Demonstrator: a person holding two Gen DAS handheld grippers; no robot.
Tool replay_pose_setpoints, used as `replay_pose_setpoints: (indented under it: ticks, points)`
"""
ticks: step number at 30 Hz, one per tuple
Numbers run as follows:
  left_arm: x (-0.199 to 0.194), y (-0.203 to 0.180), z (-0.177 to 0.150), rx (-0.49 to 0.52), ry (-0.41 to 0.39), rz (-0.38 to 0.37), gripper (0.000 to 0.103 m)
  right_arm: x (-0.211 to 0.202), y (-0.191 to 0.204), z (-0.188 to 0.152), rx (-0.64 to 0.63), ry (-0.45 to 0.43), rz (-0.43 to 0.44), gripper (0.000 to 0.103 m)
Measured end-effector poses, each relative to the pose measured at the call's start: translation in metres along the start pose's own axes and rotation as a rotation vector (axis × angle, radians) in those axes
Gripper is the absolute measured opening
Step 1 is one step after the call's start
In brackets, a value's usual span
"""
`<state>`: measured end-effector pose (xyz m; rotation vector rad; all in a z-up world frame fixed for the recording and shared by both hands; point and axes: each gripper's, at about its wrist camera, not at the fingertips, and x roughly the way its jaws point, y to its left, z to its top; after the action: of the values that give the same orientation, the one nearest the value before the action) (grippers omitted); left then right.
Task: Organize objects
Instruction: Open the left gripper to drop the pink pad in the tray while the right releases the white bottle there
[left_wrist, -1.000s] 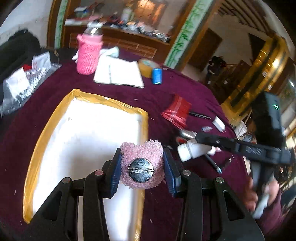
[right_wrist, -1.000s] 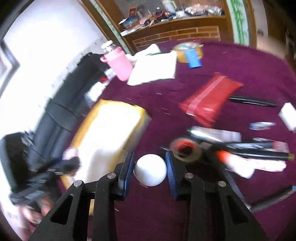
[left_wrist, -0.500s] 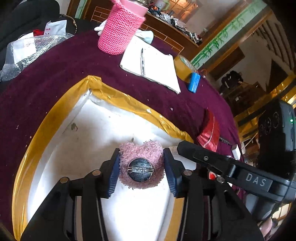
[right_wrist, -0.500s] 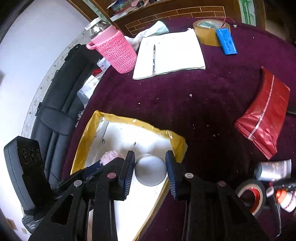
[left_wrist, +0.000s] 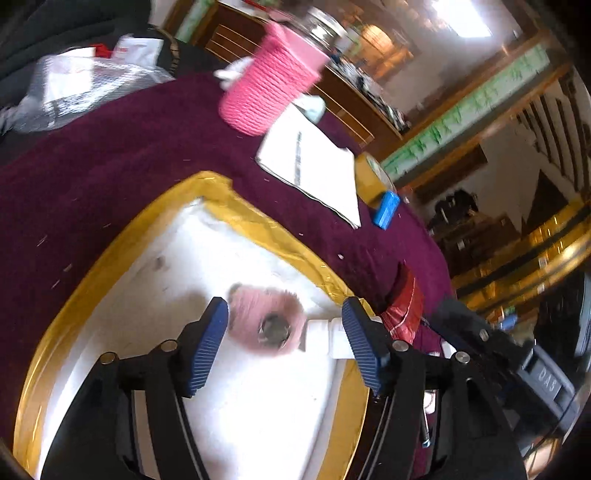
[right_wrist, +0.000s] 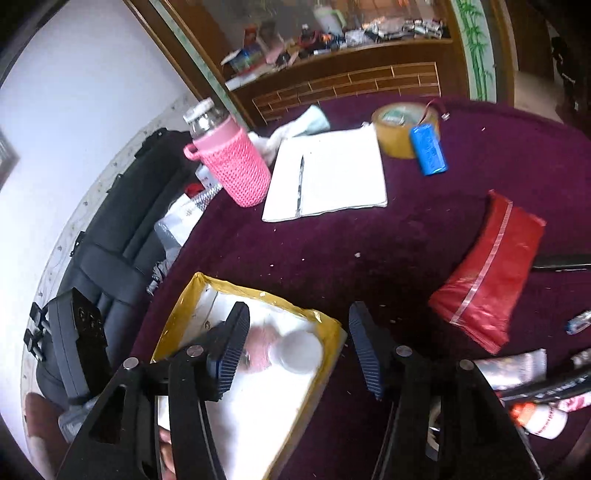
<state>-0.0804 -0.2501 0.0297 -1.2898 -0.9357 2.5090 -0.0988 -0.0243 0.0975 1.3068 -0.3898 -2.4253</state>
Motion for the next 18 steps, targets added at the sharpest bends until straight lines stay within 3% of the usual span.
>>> replay_pose_setpoints:
  ticks: [3,7,18]
  points:
    - [-0.004,0.011,-0.013,-0.07,-0.007,0.007,0.064,-0.017,-0.01,-0.012,-0.013,-0.023,-0.007,0.055]
    - [0.004,0.016,-0.035,-0.118,0.045,0.006,0.064,-0.034,-0.033,-0.031,0.015,-0.027,0.0,0.055]
    - [0.005,-0.034,-0.094,0.015,0.051,-0.009,0.064,-0.084,-0.109,-0.075,0.13,-0.056,-0.011,0.055]
